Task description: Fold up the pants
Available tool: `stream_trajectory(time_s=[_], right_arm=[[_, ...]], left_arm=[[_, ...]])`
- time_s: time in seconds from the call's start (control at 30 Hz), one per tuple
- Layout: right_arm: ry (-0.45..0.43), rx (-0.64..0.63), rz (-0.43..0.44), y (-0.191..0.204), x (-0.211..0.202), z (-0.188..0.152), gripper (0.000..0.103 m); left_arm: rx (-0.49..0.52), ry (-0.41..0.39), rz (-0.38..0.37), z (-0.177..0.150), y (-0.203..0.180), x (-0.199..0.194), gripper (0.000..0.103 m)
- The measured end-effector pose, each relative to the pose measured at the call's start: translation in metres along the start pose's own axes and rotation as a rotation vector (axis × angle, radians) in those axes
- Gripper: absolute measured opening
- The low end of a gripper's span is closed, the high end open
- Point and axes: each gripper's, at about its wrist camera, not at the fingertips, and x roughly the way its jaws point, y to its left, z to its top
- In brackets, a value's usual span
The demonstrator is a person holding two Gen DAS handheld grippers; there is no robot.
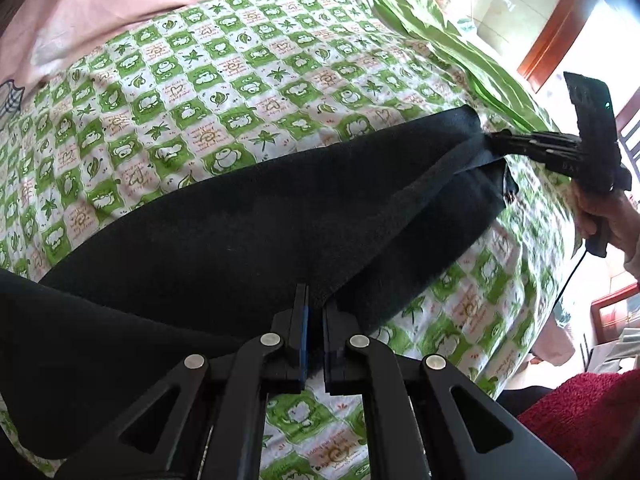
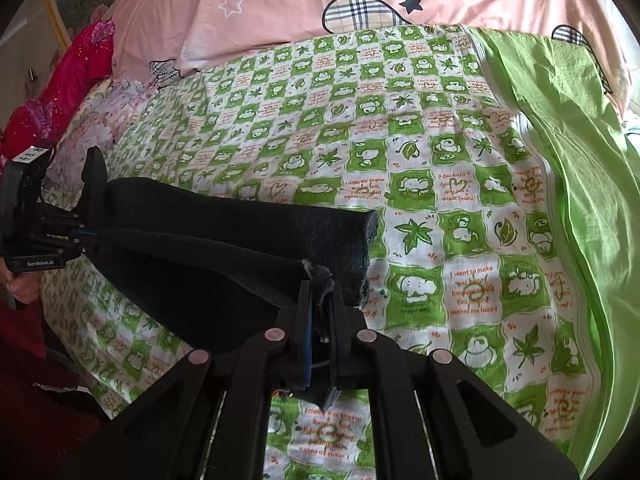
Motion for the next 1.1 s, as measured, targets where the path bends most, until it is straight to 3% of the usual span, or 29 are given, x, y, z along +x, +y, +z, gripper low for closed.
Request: stream_trajectory(time_s=[0.23, 0.4, 0.43, 0.53, 0.67, 0.7, 0.87, 1.0, 1.1], right_arm=[[0.057, -0.014, -0.014, 0.005, 0.003, -0.015, 0.007], [0.112, 0.022, -0.036, 0.006, 0.009, -0.017, 0.013], [0.113, 0.020, -0.051, 0.008, 0.006, -0.016, 0.019], [0.100, 0.028, -0.076, 0.011, -0.003, -0.014, 0.047], [0.033, 0.044, -0.064, 0.018, -0.021, -0.001, 0.049], [0.019, 0.044, -0.058, 0.022, -0.023, 0.002, 0.049], [-0.002, 0.012, 0.033, 0.054, -0.009, 0.025, 0.049], [0.016, -0.028, 0.130, 0.087, 0.017, 0.041, 0.049], [0.038, -0.061, 0.195, 0.118, 0.041, 0.051, 0.049]], left_arm=[[0.000, 0.016, -0.010, -0.011, 0.000, 0.008, 0.004], [-0.042, 0.102, -0.004, -0.022, 0.004, 0.036, 0.011], [-0.046, 0.098, -0.001, -0.023, 0.004, 0.035, 0.012], [-0.065, 0.103, -0.018, -0.026, 0.003, 0.027, 0.032], [-0.111, 0.090, -0.007, -0.032, 0.007, 0.008, 0.041], [-0.129, 0.089, -0.003, -0.033, 0.010, 0.004, 0.047], [-0.302, 0.068, 0.045, -0.038, 0.045, -0.023, 0.057], [-0.482, 0.052, 0.083, -0.039, 0.089, -0.047, 0.062], [-0.613, 0.059, 0.152, -0.035, 0.130, -0.062, 0.063]])
